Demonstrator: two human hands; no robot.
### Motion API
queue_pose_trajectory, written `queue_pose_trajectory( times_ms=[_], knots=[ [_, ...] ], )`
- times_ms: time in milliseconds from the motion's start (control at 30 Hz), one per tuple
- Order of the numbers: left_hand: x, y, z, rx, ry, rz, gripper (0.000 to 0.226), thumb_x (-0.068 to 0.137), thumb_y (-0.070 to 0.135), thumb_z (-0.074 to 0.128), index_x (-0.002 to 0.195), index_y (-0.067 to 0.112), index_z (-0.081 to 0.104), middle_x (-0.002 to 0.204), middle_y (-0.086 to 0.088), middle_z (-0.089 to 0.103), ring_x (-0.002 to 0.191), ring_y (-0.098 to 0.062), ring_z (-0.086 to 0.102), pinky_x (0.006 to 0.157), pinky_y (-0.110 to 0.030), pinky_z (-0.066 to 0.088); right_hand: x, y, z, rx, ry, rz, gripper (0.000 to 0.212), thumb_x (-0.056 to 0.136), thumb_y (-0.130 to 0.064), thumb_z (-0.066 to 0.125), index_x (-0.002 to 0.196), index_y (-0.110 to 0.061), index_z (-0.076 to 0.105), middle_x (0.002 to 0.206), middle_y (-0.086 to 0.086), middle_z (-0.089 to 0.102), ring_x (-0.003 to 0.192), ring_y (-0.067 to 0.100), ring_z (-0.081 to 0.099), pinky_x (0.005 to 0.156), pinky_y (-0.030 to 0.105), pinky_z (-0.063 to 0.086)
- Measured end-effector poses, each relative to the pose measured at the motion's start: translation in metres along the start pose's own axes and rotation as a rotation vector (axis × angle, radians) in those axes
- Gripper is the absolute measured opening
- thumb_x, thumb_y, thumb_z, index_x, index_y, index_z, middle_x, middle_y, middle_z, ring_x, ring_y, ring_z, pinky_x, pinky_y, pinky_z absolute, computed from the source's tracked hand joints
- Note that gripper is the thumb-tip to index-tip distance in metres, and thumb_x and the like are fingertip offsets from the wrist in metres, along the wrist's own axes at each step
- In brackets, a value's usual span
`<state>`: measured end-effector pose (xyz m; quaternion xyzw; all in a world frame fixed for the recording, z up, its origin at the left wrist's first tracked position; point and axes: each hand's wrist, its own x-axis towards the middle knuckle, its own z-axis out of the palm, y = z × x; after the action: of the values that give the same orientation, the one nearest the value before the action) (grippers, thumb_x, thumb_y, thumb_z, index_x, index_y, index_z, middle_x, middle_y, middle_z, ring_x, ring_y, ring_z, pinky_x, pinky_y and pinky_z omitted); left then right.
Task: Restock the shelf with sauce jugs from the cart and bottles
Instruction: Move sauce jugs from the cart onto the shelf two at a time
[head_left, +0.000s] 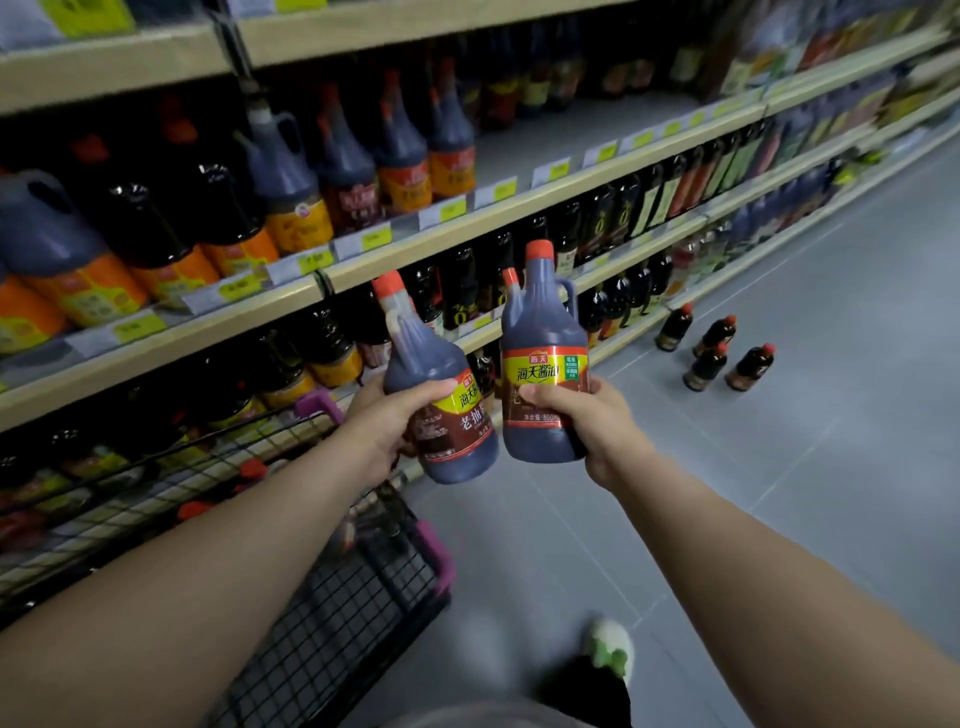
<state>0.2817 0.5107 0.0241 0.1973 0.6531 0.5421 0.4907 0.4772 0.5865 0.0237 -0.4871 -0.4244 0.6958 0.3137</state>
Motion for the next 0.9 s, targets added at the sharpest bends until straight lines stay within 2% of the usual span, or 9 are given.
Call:
queue_pose_trajectory(
  times_ms=[133,300,367,500,667,800,900],
  knots=[
    [0.026,0.013,0.078,-0.009,0.031,0.071,0.046,0.065,0.015,0.084,0.108,0.022,0.066,0.097,0.0,0.074,0.088,-0.017,0.07,0.067,-0.026,0.051,0.038,-0.037,-0.065,0.021,-0.062,-0.041,0.045,0.069,-0.002,0.08,0.108,-0.014,0.061,0.101,0.011,0.073,0.087,0.026,0.07,0.071,0.035,0.058],
    [0.056,0.032,0.166,0.02,0.186,0.162,0.06,0.057,0.021,0.09,0.11,0.022,0.062,0.104,0.003,0.07,0.09,-0.015,0.067,0.074,-0.03,0.052,0.086,-0.089,-0.133,0.014,-0.132,-0.121,0.07,0.057,-0.007,0.084,0.121,-0.007,0.057,0.108,0.016,0.071,0.095,0.032,0.069,0.082,0.042,0.058],
    [0.07,0.04,0.196,0.051,0.242,0.174,0.065,0.057,0.025,0.091,0.112,0.025,0.056,0.109,0.005,0.065,0.09,-0.011,0.062,0.076,-0.031,0.05,0.104,-0.106,-0.155,0.005,-0.145,-0.135,0.073,0.054,-0.009,0.084,0.122,-0.006,0.057,0.11,0.018,0.07,0.098,0.034,0.068,0.085,0.046,0.057],
    [0.097,0.056,0.233,0.136,0.307,0.216,0.079,0.048,0.034,0.093,0.113,0.031,0.048,0.115,0.005,0.061,0.102,-0.02,0.061,0.09,-0.045,0.052,0.135,-0.127,-0.18,0.024,-0.171,-0.13,0.065,0.058,-0.001,0.083,0.118,-0.004,0.059,0.103,0.015,0.072,0.088,0.027,0.07,0.074,0.037,0.058],
    [0.137,0.079,0.261,0.252,0.354,0.321,0.083,0.053,0.028,0.093,0.121,0.023,0.047,0.11,0.008,0.056,0.1,-0.016,0.057,0.085,-0.034,0.049,0.187,-0.145,-0.189,-0.018,-0.174,-0.113,0.069,0.057,0.003,0.086,0.119,-0.005,0.059,0.104,0.014,0.073,0.094,0.028,0.07,0.073,0.034,0.057],
    [0.185,0.096,0.273,0.344,0.393,0.406,0.093,0.049,0.034,0.093,0.127,0.022,0.046,0.12,0.005,0.059,0.106,-0.016,0.057,0.091,-0.033,0.048,0.24,-0.163,-0.185,-0.054,-0.137,-0.155,0.079,0.055,0.006,0.087,0.124,-0.011,0.053,0.109,0.011,0.07,0.094,0.023,0.069,0.068,0.03,0.058],
    [0.216,0.112,0.277,0.391,0.426,0.483,0.094,0.05,0.032,0.093,0.129,0.023,0.043,0.119,0.008,0.055,0.103,-0.01,0.052,0.086,-0.025,0.042,0.283,-0.177,-0.176,-0.069,-0.097,-0.229,0.093,0.046,0.002,0.09,0.128,-0.015,0.05,0.113,0.009,0.068,0.099,0.024,0.068,0.076,0.036,0.059]
  ],
)
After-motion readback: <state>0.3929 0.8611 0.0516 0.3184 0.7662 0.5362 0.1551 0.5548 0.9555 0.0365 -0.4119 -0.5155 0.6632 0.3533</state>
